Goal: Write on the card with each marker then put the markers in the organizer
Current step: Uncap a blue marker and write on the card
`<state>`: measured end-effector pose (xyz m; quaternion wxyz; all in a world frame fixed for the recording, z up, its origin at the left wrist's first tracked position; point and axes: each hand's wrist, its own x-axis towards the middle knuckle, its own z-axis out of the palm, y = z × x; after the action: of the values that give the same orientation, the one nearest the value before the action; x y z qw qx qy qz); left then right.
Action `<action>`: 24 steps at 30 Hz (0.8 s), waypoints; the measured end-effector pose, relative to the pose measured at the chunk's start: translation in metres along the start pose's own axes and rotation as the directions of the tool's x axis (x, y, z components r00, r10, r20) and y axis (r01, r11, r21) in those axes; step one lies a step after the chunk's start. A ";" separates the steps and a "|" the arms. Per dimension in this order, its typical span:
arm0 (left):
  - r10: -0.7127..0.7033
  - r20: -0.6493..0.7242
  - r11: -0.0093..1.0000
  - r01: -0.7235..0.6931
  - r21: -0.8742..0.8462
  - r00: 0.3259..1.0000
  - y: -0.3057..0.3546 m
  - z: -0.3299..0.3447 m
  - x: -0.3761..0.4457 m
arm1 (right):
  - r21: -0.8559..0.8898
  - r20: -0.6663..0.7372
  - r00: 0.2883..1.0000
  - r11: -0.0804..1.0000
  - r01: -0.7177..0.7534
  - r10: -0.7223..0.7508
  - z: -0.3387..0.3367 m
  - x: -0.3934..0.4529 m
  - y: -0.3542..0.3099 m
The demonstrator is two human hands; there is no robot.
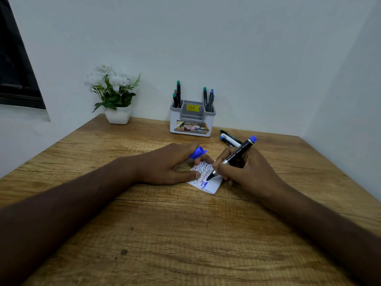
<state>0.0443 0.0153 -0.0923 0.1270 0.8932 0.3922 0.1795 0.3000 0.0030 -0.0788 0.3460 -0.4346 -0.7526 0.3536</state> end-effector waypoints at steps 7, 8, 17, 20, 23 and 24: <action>0.006 0.006 1.000 -0.006 0.010 1.000 0.002 -0.001 0.000 | -0.035 0.036 0.999 0.999 -0.005 0.006 -0.002 0.001 -0.002; 0.001 0.009 1.000 -0.001 0.013 1.000 0.002 -0.001 0.000 | -0.028 0.031 0.999 1.000 -0.014 0.014 -0.002 0.001 -0.002; -0.002 0.011 1.000 0.002 0.009 1.000 0.001 -0.001 0.000 | -0.001 0.013 0.999 0.999 -0.040 0.040 -0.002 0.001 0.000; -0.011 0.020 1.000 0.011 0.018 1.000 0.001 -0.001 0.000 | -0.026 0.009 1.000 0.999 -0.025 0.025 -0.002 0.001 0.000; -0.002 0.012 1.000 0.002 0.014 1.000 0.002 -0.001 0.001 | -0.045 0.025 1.000 0.999 -0.011 0.012 -0.003 0.002 0.001; 0.004 0.009 1.000 -0.004 0.011 1.000 0.002 -0.001 0.001 | -0.049 0.028 1.000 0.999 -0.007 0.008 -0.004 0.002 0.001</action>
<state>0.0458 0.0146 -0.0906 0.1235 0.8954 0.3910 0.1737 0.3025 0.0057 -0.0771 0.3233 -0.4407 -0.7642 0.3424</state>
